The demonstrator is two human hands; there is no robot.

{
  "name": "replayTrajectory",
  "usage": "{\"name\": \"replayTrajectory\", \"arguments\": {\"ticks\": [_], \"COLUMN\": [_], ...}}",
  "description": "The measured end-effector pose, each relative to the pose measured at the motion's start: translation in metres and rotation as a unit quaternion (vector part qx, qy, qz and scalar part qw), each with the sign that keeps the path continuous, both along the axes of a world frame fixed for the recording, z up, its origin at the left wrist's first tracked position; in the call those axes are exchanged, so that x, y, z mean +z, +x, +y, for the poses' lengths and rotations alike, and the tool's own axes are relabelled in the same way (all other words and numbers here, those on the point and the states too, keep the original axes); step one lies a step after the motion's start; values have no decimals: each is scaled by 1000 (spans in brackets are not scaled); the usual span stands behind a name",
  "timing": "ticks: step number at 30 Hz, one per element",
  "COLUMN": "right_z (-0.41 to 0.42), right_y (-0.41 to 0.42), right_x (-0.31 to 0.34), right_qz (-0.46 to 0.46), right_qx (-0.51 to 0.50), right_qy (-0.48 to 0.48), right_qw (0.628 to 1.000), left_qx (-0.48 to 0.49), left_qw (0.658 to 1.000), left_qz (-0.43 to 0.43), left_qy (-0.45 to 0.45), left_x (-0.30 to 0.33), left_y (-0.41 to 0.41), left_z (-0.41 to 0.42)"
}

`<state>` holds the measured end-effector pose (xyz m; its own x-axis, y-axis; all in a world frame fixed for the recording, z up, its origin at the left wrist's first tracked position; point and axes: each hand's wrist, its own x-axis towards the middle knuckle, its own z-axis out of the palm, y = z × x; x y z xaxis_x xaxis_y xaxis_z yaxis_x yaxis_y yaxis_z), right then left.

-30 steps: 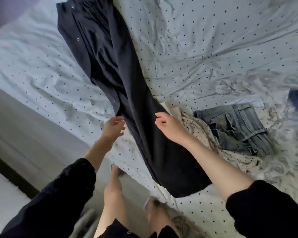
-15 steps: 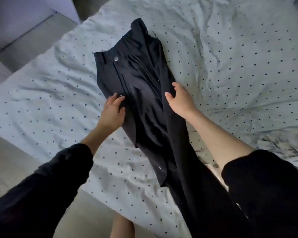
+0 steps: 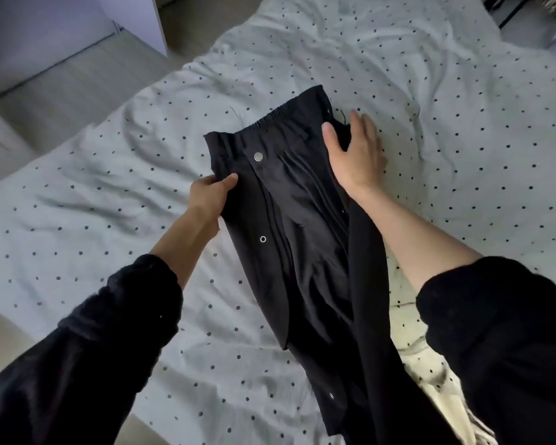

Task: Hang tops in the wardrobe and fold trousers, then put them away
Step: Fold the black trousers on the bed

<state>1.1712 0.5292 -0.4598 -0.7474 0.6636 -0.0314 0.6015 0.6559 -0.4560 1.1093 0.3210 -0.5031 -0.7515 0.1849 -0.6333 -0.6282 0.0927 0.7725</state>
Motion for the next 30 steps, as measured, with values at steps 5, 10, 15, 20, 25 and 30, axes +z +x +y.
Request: {"name": "replayTrajectory", "arguments": {"ticks": [5, 10, 15, 20, 25, 30], "right_z": [0, 48, 76, 99, 107, 106], "right_y": [-8, -17, -22, -35, -42, -40], "right_x": [-1, 19, 22, 19, 9, 0], "right_qz": [-47, 47, 54, 48, 63, 25], "right_qx": [55, -166, -187, -198, -205, -145], "right_qy": [148, -23, -66, -86, -79, -59], "right_qw": [986, 985, 979, 975, 973, 987], "left_qx": [5, 8, -13, -6, -9, -11], "left_qw": [999, 997, 992, 987, 980, 976], "left_qz": [19, 24, 36, 49, 73, 102], "left_qy": [-27, -77, -120, -150, -184, -190], "left_x": [0, -3, -3, -15, -21, -17], "left_y": [-5, -10, -18, -23, -27, -24], "left_z": [-6, -20, -16, -12, -6, 7]}}
